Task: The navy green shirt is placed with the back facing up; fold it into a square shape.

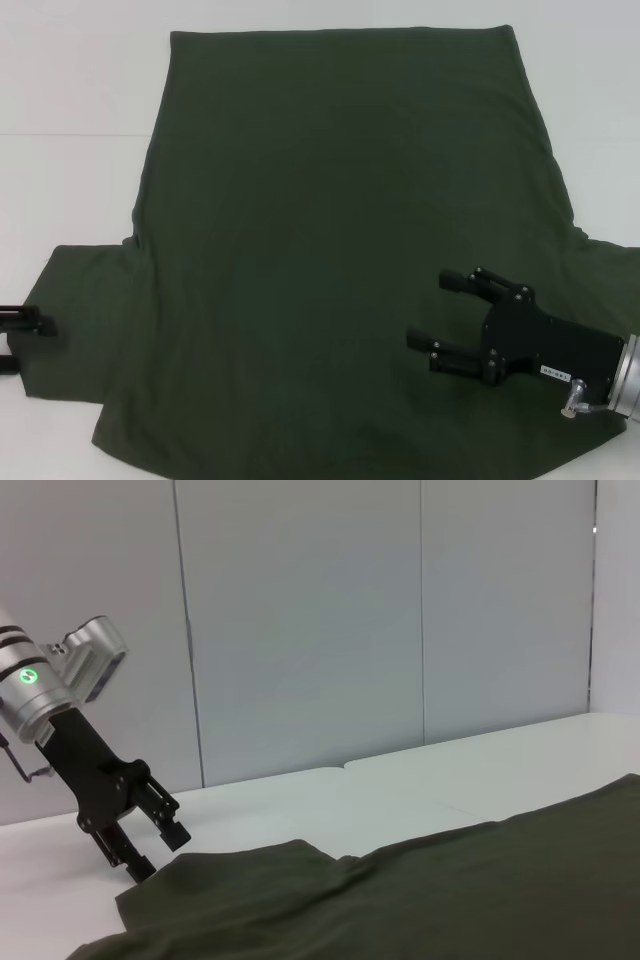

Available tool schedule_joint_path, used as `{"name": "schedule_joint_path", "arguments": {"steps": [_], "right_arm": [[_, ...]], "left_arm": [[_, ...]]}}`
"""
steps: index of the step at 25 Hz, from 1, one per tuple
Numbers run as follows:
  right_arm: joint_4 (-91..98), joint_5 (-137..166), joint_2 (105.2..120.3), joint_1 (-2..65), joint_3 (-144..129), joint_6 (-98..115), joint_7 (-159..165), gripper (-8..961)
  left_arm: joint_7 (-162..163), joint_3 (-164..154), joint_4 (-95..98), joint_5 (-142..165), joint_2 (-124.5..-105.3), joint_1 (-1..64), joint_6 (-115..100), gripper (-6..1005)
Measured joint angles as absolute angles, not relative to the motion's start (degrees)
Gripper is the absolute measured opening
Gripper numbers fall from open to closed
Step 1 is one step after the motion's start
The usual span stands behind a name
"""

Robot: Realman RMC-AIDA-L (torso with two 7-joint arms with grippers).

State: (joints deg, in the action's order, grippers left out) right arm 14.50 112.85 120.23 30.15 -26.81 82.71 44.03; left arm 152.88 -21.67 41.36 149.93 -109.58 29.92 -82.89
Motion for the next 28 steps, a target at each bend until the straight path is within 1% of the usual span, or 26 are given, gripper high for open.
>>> {"name": "schedule_joint_path", "arguments": {"steps": [28], "right_arm": [[14.5,112.85,120.23,30.05,-26.8,82.79,44.03,924]], "left_arm": [[153.63,-21.29,39.3,150.55,-109.5,30.12,-81.88,787]]}}
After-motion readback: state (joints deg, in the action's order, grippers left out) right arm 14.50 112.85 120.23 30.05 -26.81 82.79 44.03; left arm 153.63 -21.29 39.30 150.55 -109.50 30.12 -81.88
